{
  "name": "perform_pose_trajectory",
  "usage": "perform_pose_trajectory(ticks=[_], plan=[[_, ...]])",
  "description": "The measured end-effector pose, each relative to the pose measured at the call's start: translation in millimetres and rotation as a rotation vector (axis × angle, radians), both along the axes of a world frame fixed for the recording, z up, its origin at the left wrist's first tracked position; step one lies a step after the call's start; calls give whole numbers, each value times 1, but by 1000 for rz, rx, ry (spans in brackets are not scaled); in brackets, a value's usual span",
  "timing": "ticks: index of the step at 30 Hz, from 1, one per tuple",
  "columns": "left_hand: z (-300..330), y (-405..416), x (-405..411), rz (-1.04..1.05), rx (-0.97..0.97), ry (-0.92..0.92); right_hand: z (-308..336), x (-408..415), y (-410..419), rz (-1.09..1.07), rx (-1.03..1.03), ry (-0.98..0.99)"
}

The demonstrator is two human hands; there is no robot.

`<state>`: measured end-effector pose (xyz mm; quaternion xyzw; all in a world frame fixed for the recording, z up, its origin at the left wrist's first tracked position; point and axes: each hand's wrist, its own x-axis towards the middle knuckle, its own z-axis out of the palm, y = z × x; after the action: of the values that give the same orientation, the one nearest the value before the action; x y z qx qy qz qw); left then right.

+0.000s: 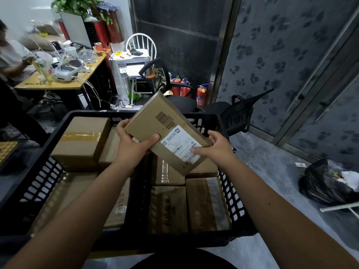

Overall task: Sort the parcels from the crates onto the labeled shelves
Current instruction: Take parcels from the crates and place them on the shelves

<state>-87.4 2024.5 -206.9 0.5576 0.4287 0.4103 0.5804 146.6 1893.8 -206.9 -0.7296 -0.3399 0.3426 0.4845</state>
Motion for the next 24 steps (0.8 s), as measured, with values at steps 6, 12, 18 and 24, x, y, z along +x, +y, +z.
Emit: perform_pose_trajectory(ticks=[6, 12, 18, 24], plan=[[-1, -12, 0, 91, -219, -244, 2, -12, 7, -148, 142, 286], [-4, -13, -1, 94, -531, -517, -3, -14, 16, -182, 263, 539], [-8, -7, -13, 111, -473, -295, 2, -9, 9, -131, 201, 500], [-8, 1, -33, -132, -90, 97, 24, 12, 2, -28, 123, 396]])
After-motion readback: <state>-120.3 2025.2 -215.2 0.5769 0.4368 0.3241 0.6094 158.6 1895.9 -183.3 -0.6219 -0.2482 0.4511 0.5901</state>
